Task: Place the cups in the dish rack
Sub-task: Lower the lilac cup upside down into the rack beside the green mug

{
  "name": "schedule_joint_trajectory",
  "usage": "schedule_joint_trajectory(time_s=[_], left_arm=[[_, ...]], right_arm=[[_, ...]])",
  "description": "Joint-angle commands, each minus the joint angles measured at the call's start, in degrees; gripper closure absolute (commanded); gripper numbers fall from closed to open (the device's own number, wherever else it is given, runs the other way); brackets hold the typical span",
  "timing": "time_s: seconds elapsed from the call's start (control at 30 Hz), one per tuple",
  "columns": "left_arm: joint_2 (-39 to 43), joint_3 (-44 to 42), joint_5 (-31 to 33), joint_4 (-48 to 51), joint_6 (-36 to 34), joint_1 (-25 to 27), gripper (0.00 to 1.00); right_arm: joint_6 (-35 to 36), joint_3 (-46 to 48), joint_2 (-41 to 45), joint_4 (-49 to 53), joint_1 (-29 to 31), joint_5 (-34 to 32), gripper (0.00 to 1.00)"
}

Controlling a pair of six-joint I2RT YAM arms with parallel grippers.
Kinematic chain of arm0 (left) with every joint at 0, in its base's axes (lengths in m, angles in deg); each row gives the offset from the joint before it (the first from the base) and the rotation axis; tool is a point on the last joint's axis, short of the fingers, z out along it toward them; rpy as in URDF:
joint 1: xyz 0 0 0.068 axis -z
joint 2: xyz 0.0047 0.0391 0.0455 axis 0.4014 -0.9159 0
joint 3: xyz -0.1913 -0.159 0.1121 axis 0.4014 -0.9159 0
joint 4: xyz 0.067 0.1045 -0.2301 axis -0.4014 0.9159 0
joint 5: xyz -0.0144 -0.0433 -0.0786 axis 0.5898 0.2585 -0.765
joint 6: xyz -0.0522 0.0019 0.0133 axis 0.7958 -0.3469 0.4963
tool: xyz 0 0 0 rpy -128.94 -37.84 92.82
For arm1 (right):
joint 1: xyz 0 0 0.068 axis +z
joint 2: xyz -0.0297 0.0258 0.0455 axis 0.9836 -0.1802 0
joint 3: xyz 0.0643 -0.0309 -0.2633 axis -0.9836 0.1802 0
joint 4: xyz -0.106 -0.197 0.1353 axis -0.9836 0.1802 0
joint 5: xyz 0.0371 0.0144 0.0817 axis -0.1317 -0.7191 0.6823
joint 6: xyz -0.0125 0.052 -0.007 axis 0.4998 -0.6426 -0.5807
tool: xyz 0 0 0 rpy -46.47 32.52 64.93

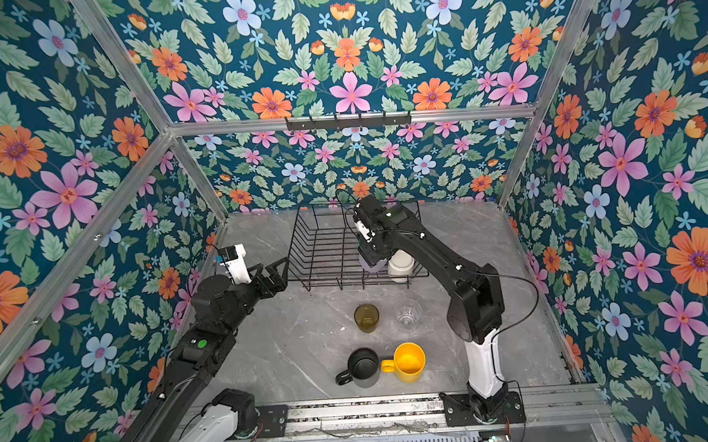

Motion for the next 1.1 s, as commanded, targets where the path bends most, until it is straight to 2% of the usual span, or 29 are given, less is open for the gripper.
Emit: schedule_joint_trajectory(time_s=[0.0, 0.57, 0.7, 0.8, 0.93, 1.07], left_arm=[[0.5, -0.2, 1.2, 0.6, -1.0, 0.0, 0.00], [2.2, -0.3, 2.5, 2.0, -1.4, 0.0, 0.00], [2.2, -0.3, 2.5, 2.1, -1.3, -0.1, 0.00], [2.2, -0.3, 2.5, 2.1, -1.2, -0.1, 0.00], [2.3, -0.3, 2.7, 2.4, -1.3, -0.1, 0.00], [2.5, -0.2, 2.8, 2.8, -1.4, -0.1, 0.00]], right_arm=[[1.1, -1.7, -1.6, 2.0, 0.3, -1.1, 1.00], [1.8, -5.3, -8.7, 4.9, 1.0, -0.2, 1.00], [2.0, -5.5, -9.7, 5.0, 1.0, 0.1, 0.95], [2.0, -5.6, -10.0, 5.0, 1.1, 0.9, 0.84], [1.9, -5.0, -10.1, 4.5, 1.1, 1.7, 0.64], [1.8, -4.5, -10.2, 3.7, 1.1, 2.2, 0.52]])
